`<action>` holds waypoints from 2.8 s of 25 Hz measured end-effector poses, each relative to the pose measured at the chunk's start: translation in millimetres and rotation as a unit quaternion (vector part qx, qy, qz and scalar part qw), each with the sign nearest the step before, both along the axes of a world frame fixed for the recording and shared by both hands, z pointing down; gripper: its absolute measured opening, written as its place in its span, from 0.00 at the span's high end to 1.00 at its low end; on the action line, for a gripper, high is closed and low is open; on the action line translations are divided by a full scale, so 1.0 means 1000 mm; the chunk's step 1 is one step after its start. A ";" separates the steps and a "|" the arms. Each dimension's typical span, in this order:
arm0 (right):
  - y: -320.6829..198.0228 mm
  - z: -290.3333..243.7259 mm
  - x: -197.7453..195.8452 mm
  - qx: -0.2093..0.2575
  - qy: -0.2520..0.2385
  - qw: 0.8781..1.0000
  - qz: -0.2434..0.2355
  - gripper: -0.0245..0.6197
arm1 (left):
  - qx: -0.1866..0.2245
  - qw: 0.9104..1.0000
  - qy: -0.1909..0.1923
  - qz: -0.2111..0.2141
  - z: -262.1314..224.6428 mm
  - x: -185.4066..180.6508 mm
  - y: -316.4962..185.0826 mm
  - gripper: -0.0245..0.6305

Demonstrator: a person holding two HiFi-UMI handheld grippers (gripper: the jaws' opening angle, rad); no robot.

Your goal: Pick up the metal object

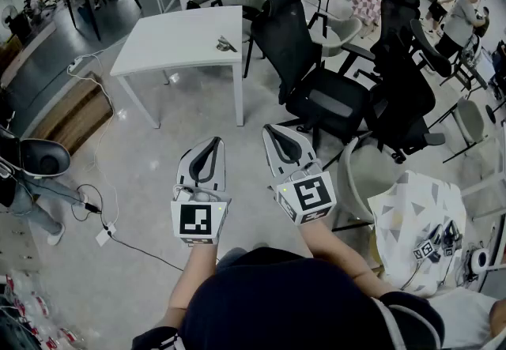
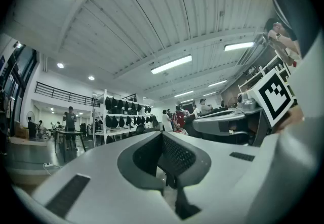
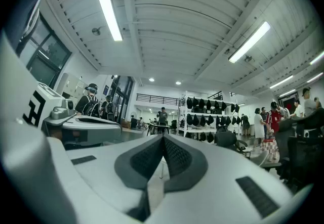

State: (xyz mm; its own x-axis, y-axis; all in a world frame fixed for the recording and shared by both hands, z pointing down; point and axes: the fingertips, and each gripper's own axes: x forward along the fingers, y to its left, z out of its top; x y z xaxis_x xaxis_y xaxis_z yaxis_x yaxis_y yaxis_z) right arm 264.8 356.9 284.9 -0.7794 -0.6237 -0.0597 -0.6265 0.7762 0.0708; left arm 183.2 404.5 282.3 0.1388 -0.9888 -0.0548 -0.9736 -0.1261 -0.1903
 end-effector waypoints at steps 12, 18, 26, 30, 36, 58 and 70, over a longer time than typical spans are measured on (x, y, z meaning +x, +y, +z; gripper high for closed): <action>-0.071 0.035 -0.032 -0.009 0.009 1.000 -0.012 0.92 | 0.004 1.000 0.006 -0.010 0.024 -0.036 -0.070 0.93; -0.149 0.042 -0.097 -0.027 -0.016 0.999 -0.018 0.92 | -0.002 1.000 0.009 -0.005 0.033 -0.105 -0.151 0.93; -0.259 0.046 -0.198 -0.020 0.031 0.999 0.017 0.84 | -0.016 0.999 -0.003 0.033 0.034 -0.202 -0.261 0.93; -0.297 0.059 -0.239 -0.041 0.036 0.998 0.027 0.77 | -0.025 0.998 -0.001 0.050 0.044 -0.239 -0.302 0.93; -0.340 0.081 -0.266 -0.061 0.053 0.995 0.052 0.77 | -0.027 0.998 0.013 0.056 0.054 -0.273 -0.345 0.93; -0.622 0.200 -0.363 -0.108 0.206 0.972 0.030 0.77 | -0.082 0.994 0.018 0.066 0.105 -0.335 -0.602 0.93; -0.706 0.309 -0.407 -0.180 0.332 0.924 -0.057 0.77 | -0.135 0.989 0.039 0.037 0.140 -0.374 -0.719 0.93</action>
State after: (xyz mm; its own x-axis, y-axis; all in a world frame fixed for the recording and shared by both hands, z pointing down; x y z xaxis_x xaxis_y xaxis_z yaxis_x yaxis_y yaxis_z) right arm -141.7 -349.2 594.0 -0.6310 -0.4219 0.6511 -0.4503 0.8826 0.1355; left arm -190.8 -314.9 421.9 0.2171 -0.9562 0.1965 -0.9701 -0.2337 -0.0652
